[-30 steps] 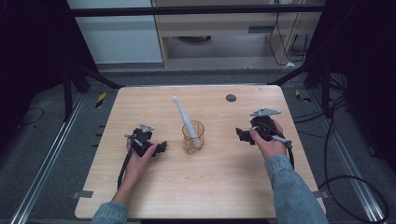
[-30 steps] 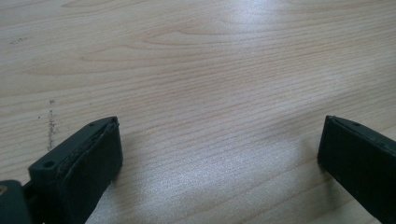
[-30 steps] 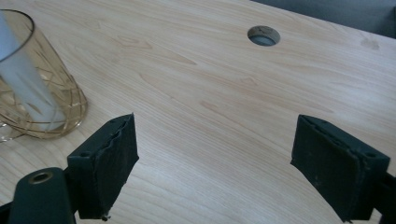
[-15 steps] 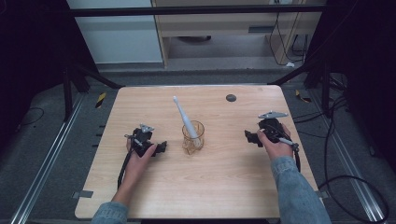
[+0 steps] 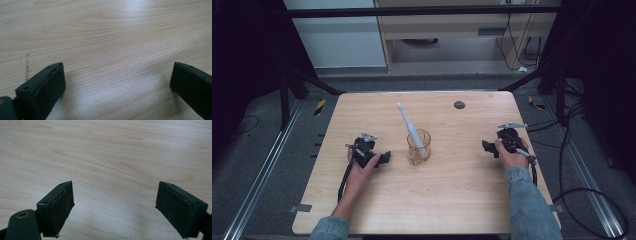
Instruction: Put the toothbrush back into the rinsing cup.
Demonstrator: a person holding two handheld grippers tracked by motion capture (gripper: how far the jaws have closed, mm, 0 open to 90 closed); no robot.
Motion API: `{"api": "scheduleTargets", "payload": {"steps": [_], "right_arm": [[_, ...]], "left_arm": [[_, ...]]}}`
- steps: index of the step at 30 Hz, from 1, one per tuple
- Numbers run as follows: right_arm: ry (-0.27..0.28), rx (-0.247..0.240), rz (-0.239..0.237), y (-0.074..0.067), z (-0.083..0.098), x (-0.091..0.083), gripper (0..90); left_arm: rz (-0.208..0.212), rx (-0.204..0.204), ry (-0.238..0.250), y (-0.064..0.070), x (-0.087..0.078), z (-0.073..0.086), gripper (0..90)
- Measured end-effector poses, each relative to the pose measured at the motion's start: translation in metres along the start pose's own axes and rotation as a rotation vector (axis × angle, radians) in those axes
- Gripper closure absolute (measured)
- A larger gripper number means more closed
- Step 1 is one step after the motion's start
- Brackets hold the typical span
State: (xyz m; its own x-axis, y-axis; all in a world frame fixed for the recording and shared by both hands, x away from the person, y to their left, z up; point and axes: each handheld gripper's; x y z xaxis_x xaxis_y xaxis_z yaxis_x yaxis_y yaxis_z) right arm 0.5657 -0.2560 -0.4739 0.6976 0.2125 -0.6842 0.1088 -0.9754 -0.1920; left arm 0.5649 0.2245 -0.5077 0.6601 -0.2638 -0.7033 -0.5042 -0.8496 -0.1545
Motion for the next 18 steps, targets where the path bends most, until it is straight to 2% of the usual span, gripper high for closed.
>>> {"api": "scheduleTargets", "payload": {"steps": [8,13,18], "right_arm": [[0.010,0.049,-0.002,0.001,0.003,0.014,12.3],[-0.004,0.045,0.024,-0.003,0.007,0.024,11.0],[0.012,0.028,0.038,-0.007,0.010,0.032,11.1]], "left_arm": [[0.000,0.000,0.000,0.000,0.000,0.000,0.0],[0.000,0.000,0.000,0.000,0.000,0.000,0.0],[0.000,0.000,0.001,0.000,0.000,0.000,0.0]]}}
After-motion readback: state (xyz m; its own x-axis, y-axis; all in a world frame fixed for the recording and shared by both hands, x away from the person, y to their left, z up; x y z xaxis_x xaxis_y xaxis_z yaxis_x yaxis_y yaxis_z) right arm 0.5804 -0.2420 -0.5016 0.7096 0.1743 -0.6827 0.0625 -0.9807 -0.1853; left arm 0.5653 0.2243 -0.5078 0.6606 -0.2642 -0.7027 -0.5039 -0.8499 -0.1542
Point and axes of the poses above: each handheld gripper's, and its own axes: x roughly forward along the jaws, z roughly out of its underside, y roughly to its right, and after that the axes turned 11 degrees about x, right-handed
